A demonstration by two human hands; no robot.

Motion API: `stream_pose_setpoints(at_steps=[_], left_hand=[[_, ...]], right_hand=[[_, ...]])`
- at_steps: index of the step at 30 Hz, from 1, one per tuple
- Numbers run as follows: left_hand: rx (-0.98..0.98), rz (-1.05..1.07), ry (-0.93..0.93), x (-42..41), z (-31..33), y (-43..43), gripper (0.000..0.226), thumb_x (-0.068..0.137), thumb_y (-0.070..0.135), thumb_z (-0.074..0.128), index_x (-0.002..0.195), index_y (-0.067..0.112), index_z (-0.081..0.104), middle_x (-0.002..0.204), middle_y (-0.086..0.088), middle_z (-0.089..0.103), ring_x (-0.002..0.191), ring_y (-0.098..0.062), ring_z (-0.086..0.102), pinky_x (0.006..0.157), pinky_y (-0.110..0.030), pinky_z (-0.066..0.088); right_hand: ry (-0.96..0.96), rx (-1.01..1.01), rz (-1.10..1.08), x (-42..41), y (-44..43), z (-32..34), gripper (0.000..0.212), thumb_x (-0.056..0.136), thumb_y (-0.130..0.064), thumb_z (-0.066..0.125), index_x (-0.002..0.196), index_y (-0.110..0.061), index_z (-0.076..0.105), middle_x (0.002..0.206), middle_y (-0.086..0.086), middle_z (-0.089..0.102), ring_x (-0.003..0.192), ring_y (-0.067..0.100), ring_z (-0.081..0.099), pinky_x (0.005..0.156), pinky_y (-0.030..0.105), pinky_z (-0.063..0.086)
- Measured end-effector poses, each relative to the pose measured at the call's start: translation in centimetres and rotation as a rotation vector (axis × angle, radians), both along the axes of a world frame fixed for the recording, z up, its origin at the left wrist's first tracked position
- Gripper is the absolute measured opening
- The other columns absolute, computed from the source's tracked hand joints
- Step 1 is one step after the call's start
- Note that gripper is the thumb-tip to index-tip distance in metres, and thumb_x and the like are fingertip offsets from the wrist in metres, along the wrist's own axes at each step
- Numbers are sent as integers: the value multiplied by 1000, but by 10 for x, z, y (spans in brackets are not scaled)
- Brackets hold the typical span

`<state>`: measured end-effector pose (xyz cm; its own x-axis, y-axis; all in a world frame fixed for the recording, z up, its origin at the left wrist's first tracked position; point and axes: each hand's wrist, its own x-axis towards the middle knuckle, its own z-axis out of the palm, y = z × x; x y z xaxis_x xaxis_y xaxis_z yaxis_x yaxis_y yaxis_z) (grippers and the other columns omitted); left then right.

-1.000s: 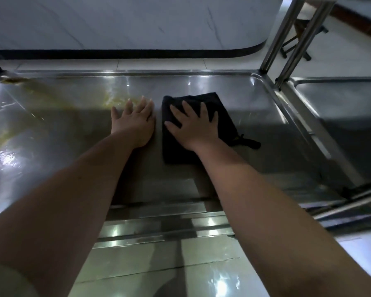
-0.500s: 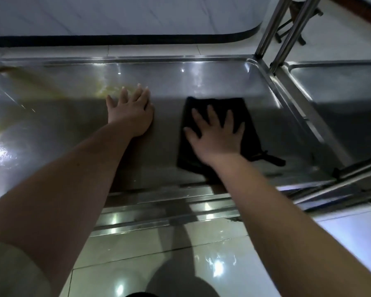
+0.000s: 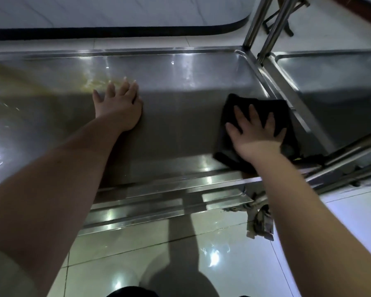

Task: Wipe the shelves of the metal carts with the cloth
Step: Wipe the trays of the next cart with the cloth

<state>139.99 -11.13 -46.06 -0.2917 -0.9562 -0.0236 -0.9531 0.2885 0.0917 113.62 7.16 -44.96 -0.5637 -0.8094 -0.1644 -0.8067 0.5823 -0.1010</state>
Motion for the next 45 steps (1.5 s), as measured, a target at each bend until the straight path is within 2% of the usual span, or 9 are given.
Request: stream_pose_setpoints(at_steps=[6, 10, 13, 18, 22, 28, 32, 37, 45], left_hand=[[30, -22, 67, 7, 3, -1, 53, 103, 45, 22, 154, 36, 13, 164, 11, 5, 151, -24, 0, 116, -59, 0], [92, -56, 434, 23, 28, 7, 50, 105, 34, 33, 154, 29, 25, 164, 5, 9, 151, -21, 1, 119, -48, 0], [-6, -191, 146, 25, 42, 34, 53, 105, 26, 32, 156, 20, 20, 165, -4, 2, 150, -31, -2, 118, -53, 3], [104, -249, 131, -32, 28, 130, 63, 97, 59, 30, 154, 39, 12, 165, 6, 3, 151, -25, -5, 118, -53, -9], [105, -226, 19, -36, 16, 134, 74, 87, 78, 24, 151, 51, -2, 163, 13, -8, 150, -26, -11, 113, -61, -12], [36, -35, 38, 90, 9, 63, 84, 69, 95, 15, 145, 61, 3, 161, 22, -3, 151, -17, -3, 117, -57, -1], [86, 64, 2, 155, 11, 31, 89, 59, 100, 7, 141, 67, -1, 161, 21, -4, 150, -19, -4, 117, -59, 0], [65, -21, -23, 102, 12, 36, 74, 75, 89, 16, 142, 65, -2, 162, 17, -5, 150, -29, -6, 114, -65, -4], [54, -111, 44, 82, 9, 37, 87, 67, 97, 17, 145, 62, 1, 162, 19, -6, 150, -17, -9, 115, -59, -10]], right_hand=[[-39, -87, 390, 169, -14, -4, 60, 95, -66, 16, 150, -51, -1, 163, -12, -12, 146, 37, -21, 102, 70, -18], [-131, -53, 400, 181, -21, 4, 58, 98, -61, 18, 151, -48, -1, 163, -13, -13, 145, 35, -26, 102, 69, -22], [-190, -184, 375, 149, -25, 12, 53, 100, -55, 23, 151, -48, 12, 163, -17, 3, 148, 30, -19, 105, 65, -22], [-296, -274, 291, 71, -47, 18, 47, 105, -34, 34, 151, -28, 33, 163, -4, 17, 150, 28, 3, 121, 48, 6], [-353, -250, 343, 64, -60, 5, 48, 104, -44, 29, 152, -37, 27, 162, -11, 16, 151, 23, 5, 121, 46, 0], [15, -99, 451, 72, -63, -8, 62, 94, -66, 17, 152, -45, 15, 164, -3, 10, 149, 33, 6, 119, 52, 3], [50, -84, 433, 79, -67, -11, 67, 89, -73, 15, 151, -48, 12, 165, -4, 5, 149, 35, 1, 118, 56, 0], [-34, -62, 449, 96, -94, -7, 62, 94, -69, 21, 151, -47, 10, 164, -11, -1, 149, 37, -9, 112, 70, -3], [12, -78, 454, 102, -115, -17, 57, 95, -65, 12, 150, -51, 3, 163, -15, -6, 149, 37, -8, 113, 63, -4]])
